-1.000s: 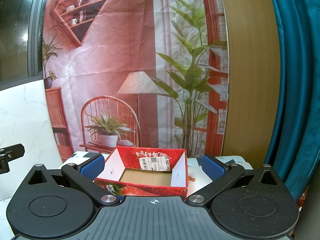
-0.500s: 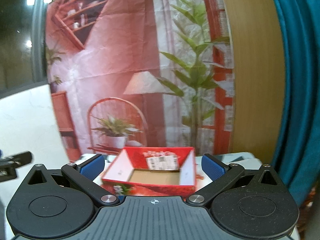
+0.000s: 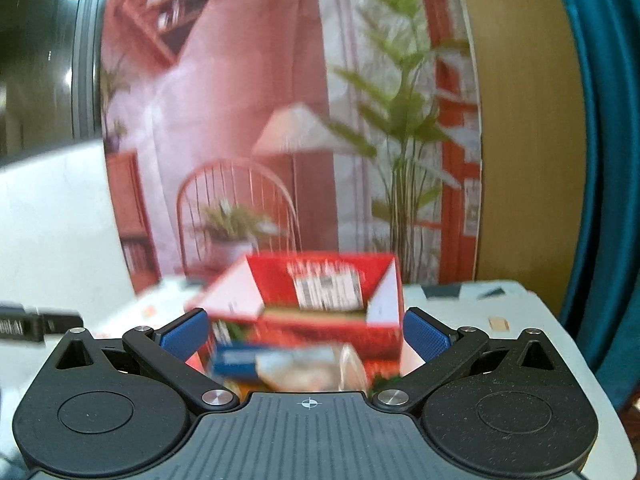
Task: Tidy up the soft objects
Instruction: 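Move the right tool down toward the white socks on the pile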
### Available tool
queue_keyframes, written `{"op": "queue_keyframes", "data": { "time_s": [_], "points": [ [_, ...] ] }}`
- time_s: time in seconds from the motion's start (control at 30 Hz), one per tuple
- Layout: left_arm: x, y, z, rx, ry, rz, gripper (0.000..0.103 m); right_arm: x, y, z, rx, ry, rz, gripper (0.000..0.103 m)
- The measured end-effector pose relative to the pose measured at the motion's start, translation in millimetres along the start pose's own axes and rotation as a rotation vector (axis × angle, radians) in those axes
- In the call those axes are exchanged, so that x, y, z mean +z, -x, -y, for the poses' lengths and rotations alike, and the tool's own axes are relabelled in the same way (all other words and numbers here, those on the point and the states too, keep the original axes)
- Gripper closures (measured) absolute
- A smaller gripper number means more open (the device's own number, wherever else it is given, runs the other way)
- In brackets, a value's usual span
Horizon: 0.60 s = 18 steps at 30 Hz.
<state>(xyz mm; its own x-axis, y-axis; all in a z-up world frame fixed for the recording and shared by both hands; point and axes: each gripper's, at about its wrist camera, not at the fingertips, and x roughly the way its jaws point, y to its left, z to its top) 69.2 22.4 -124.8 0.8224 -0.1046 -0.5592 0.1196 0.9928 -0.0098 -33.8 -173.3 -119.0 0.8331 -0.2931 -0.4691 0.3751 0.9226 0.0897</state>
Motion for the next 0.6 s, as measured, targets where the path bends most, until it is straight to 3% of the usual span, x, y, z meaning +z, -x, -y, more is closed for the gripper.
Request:
{"op": "queue_keyframes", "data": {
  "time_s": [0.1, 0.23, 0.6],
  "points": [
    [-15.4, -20.2, -3.9, 0.013, -0.013, -0.037, 0.0, -20.7, -12.7, -2.6, 0.03, 0.047, -0.069, 0.0],
    [-34.4, -48.8, -7.6, 0.018, -0.019, -0.101, 0.0, -46.9, -29.5, -4.3, -0.022, 0.093, -0.14, 0.0],
    [-74.8, -107.3, -1.3, 0.01, -0.068, -0.248, 0.0, -96.8, -77.9, 21.4, -0.048, -0.028, -0.4, 0.0]
  ]
}}
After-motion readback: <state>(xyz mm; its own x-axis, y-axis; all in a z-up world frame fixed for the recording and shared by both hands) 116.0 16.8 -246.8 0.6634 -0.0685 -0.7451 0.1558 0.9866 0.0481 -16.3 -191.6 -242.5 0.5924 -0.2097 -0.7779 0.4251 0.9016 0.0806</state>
